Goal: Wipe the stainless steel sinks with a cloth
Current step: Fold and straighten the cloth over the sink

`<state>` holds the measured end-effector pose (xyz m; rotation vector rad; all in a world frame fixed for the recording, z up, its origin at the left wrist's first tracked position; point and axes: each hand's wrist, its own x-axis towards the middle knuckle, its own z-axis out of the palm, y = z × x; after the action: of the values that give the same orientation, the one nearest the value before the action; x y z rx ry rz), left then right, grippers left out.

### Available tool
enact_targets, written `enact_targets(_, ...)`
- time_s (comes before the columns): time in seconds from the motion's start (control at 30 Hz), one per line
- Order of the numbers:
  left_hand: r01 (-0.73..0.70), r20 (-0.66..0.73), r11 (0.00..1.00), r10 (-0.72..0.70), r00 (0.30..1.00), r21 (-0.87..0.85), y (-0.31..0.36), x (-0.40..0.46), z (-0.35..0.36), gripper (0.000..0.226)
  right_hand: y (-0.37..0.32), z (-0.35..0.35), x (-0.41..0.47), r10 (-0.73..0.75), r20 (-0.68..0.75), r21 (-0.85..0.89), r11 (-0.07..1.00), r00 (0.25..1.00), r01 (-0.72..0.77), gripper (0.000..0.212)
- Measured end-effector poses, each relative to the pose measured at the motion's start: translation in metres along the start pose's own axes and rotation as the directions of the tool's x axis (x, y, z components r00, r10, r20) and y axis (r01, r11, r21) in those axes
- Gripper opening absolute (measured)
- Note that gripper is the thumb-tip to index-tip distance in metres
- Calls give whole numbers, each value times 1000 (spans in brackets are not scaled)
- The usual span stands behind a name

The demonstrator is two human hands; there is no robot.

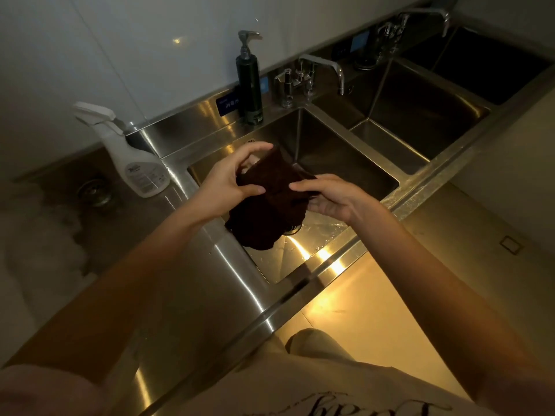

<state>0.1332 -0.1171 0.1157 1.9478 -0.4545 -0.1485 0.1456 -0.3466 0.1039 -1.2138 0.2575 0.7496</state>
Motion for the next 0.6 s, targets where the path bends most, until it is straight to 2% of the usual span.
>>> enact_targets(0.13, 73, -44, 990, -79, 996, -118, -11, -9, 3, 79, -21, 5, -3, -216, -38, -284, 938, 976, 197, 24)
enact_targets(0.23, 175, -77, 953, -199, 977, -248, -16, -15, 7, 90, -33, 14, -13, -408, 54, -534, 759, 911, 372, 15)
enact_targets(0.33, 305, -10, 908, -322, 947, -288, -18, -14, 5, 106, -35, 25, -19, -508, 214, -632, 579, 834, 515, 14)
enact_targets(0.4, 417, 136, 861, -394, 909, -292, -19, -14, 0, 109, -38, 30, -23, -507, 313, -667, 485, 803, 566, 16)
enact_targets(0.47, 483, 300, 820, -398, 867, -307, -19, -12, -6, 99, -40, 32, -26, -460, 414, -708, 380, 786, 595, 17)
enact_targets(0.53, 485, 390, 829, -364, 846, -278, -13, -7, -11, 88, -40, 34, -27, -415, 479, -750, 264, 774, 606, 18)
enact_targets(0.6, 419, 426, 892, -316, 848, -172, -4, 1, -14, 68, -38, 34, -26, -389, 498, -778, 194, 775, 597, 18)
